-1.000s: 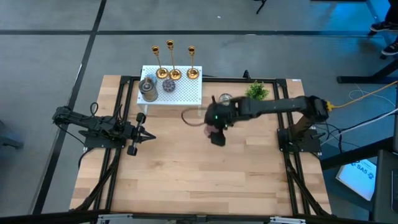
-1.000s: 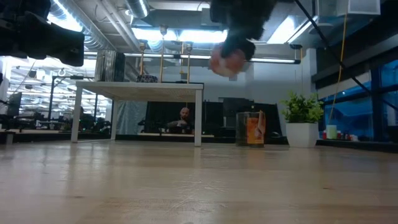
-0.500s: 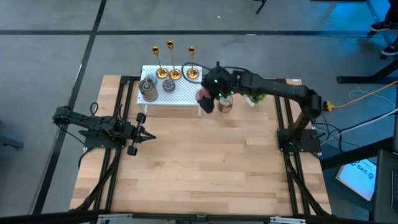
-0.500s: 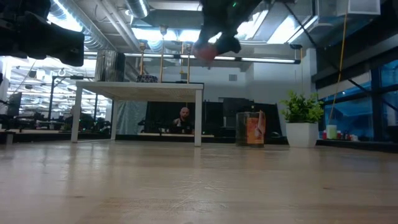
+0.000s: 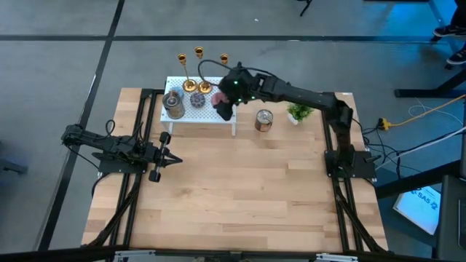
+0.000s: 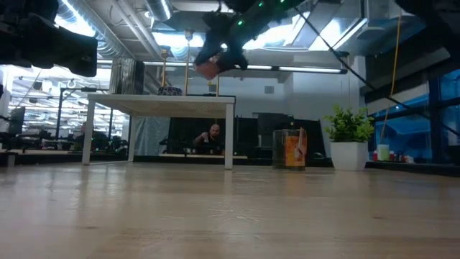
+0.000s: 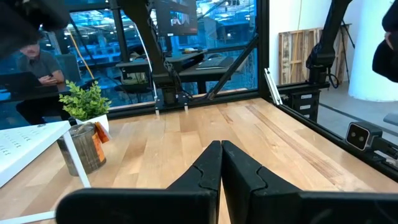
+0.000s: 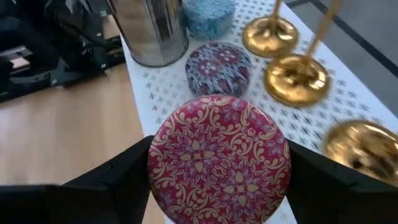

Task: Pick & Place candle stick holders
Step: Put the pink patterned candle on the shelf

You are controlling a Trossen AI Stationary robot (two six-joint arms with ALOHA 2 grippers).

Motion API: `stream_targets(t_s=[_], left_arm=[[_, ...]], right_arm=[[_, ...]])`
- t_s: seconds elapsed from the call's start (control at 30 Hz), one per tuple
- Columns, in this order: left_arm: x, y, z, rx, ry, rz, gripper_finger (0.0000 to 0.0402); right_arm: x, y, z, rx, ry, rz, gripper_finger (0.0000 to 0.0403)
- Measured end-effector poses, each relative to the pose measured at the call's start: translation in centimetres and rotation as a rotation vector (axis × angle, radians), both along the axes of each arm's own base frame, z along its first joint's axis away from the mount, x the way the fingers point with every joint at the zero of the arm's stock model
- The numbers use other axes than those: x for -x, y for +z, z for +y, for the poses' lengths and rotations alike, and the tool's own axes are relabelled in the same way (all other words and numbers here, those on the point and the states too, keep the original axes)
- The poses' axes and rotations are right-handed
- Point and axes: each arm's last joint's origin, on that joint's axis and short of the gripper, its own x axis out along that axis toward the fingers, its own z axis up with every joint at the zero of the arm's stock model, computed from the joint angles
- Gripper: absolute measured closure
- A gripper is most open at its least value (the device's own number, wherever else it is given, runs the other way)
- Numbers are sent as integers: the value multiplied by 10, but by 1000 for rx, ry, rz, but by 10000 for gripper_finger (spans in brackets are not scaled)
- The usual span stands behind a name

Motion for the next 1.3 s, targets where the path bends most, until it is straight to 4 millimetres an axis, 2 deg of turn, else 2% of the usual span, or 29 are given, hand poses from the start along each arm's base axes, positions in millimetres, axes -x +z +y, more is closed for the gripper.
stream_targets(t_s=[0.17, 0.57, 0.73, 1.1, 1.3], left_arm=[[0, 0, 0, 0, 0, 0, 398], [0, 0, 0, 0, 0, 0, 397], [0, 0, 0, 0, 0, 0, 396], [0, 0, 0, 0, 0, 0, 396], [0, 0, 0, 0, 0, 0, 397]], right_arm=[[-16, -19, -7, 26, 9, -20, 113], [-19, -42, -14, 61, -49, 81, 93], [-20, -39, -15, 95, -28, 69, 92], [-20, -39, -17, 100, -30, 62, 27], [-19, -34, -16, 99, -34, 44, 19]])
